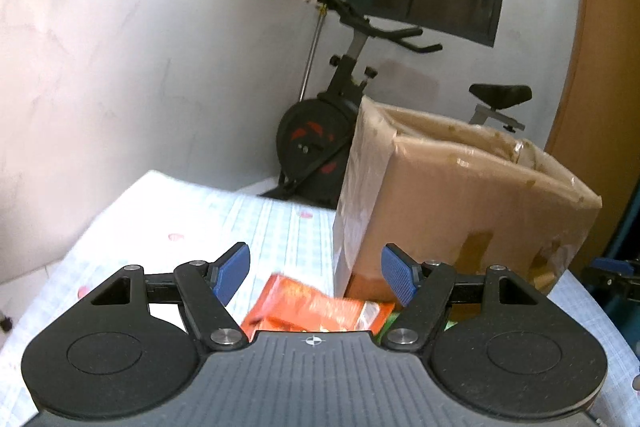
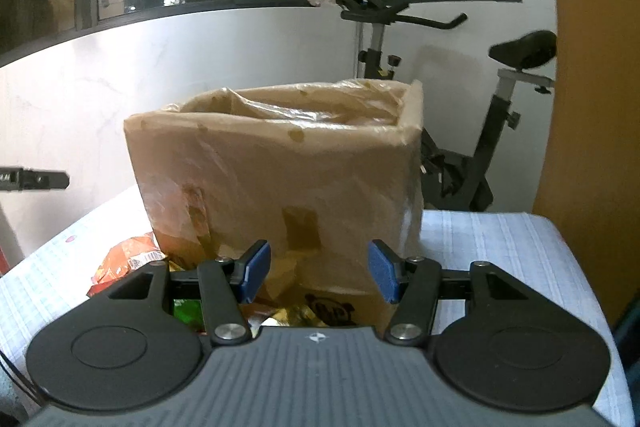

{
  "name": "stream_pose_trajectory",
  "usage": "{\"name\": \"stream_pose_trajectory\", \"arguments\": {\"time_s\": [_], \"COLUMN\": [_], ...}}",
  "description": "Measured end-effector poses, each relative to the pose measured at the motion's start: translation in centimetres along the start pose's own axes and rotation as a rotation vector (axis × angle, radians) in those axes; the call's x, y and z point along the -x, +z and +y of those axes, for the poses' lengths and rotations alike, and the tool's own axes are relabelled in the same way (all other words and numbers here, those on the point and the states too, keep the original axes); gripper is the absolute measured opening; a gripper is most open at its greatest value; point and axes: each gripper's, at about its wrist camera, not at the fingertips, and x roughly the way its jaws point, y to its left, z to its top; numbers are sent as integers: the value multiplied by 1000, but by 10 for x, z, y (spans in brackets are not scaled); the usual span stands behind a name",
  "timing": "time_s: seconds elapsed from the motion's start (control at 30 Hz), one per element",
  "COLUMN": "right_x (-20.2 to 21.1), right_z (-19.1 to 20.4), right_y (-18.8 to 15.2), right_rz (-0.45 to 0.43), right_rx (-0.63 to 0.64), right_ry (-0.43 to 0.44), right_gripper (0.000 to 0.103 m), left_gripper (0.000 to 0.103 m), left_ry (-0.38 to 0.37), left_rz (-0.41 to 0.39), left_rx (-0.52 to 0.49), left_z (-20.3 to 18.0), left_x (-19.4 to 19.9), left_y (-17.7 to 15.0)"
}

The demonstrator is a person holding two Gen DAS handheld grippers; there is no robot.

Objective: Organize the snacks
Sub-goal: 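Lower both open tools back toward the snacks on the table, then close the left tool on the orange chip bag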

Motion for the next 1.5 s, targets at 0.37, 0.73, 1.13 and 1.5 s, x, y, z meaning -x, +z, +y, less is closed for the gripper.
{"name": "stream_pose_trajectory", "arguments": {"time_s": [0.37, 0.73, 1.13, 1.5], "right_x": [4, -2, 7, 6], "right_z": [-15, -10, -12, -13], "right_y": [-44, -51, -51, -52], "right_rz": [83, 108, 99, 101], "right_rx": [-111, -125, -142, -157], "right_ry": [-59, -45, -72, -63], "right_gripper": [58, 58, 58, 58], "left_gripper": [79, 85, 85, 87], "left_ry": [-11, 7, 140, 68], "left_rz": [116, 159, 285, 328], "left_rx": [-21, 86, 61, 82], "left_z": [9, 21, 10, 41], "left_x": [-2, -51, -124, -87], "left_y": [-39, -23, -24, -48]}}
